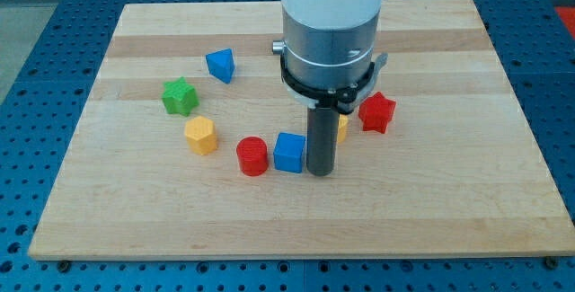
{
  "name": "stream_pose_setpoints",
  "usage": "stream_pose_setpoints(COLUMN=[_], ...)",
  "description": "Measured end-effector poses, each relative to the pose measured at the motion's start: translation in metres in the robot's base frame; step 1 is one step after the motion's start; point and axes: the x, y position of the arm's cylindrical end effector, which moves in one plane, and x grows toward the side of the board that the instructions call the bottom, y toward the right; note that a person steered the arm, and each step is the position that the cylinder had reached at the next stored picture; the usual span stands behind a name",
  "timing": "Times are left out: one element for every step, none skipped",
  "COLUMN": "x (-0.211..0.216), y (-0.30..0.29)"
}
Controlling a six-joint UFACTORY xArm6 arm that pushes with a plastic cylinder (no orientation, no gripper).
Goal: Nudge the red star up a bit
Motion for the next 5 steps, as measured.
stream_pose_setpoints(x=[0.01, 0.001, -0.012, -0.011, -0.002], y=[-0.002, -0.015, -0.03, -0.033, -0.02])
